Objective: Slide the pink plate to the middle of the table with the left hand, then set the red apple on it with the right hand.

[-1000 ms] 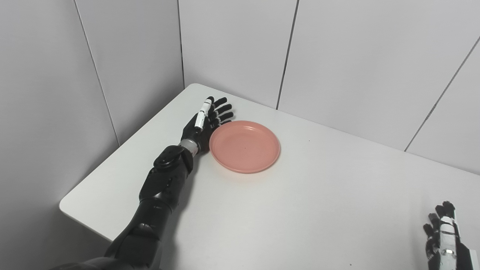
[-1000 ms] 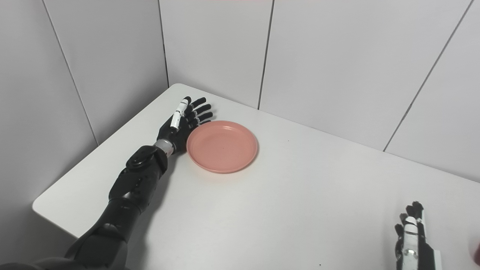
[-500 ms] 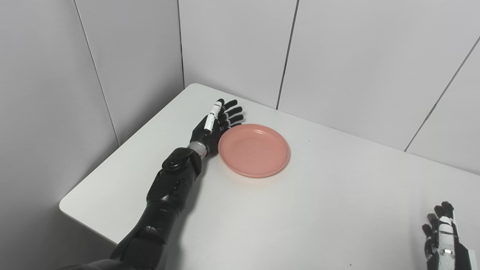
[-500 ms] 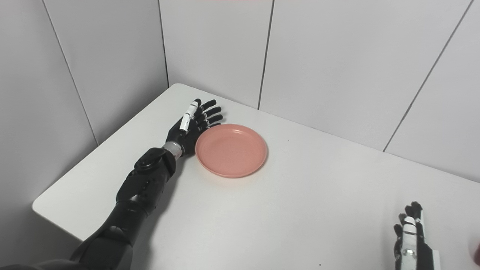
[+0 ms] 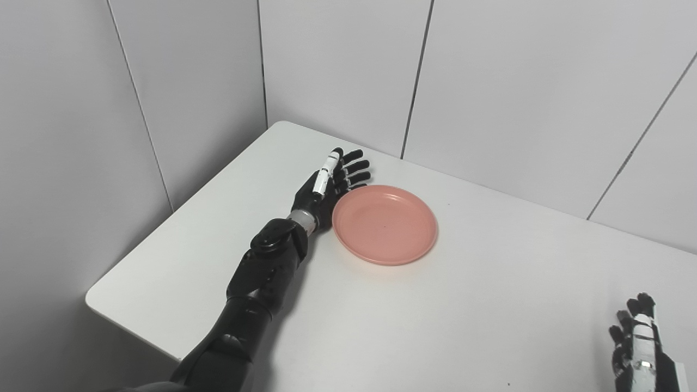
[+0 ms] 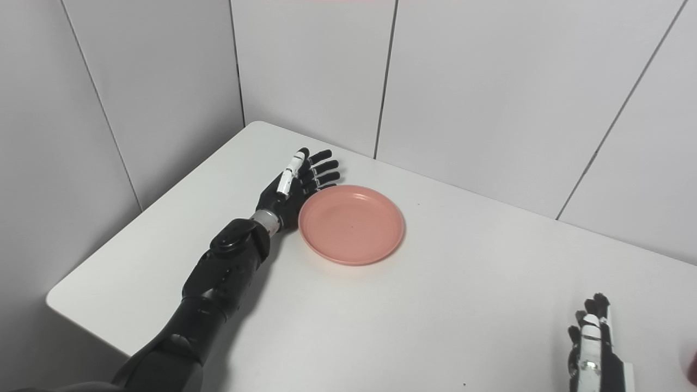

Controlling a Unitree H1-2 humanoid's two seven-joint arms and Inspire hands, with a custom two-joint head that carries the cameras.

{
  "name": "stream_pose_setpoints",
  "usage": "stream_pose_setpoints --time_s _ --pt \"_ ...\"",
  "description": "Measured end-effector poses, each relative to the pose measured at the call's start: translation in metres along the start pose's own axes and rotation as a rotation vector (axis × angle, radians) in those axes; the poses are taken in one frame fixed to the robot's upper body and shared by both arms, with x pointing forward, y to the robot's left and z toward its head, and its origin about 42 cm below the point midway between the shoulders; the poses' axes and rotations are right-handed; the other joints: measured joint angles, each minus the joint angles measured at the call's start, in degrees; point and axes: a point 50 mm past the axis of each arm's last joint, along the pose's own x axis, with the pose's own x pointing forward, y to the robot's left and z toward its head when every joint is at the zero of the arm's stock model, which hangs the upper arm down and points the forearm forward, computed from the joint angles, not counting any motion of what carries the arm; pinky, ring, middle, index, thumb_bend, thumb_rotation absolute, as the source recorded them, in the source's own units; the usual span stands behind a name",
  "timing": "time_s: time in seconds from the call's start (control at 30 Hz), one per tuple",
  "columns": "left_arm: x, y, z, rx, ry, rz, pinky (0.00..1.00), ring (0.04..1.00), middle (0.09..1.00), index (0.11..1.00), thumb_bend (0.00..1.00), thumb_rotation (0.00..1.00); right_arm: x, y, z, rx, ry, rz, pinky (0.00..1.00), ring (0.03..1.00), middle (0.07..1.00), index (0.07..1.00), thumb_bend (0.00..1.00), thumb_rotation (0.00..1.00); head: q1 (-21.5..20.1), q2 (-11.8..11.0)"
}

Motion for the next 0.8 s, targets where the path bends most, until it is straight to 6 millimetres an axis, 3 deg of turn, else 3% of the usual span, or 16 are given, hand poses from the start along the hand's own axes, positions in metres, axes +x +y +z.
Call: stream_pose_setpoints --time_s 0.8 --pt "-0.005 -0.024 -0.008 0.001 0.009 -0.029 0.81 0.827 0.833 0.818 0.35 1.00 0.001 0.001 -0.010 0.009 0.010 -0.001 1.00 0.991 0.997 0.994 0.09 1.00 -2.99 1.05"
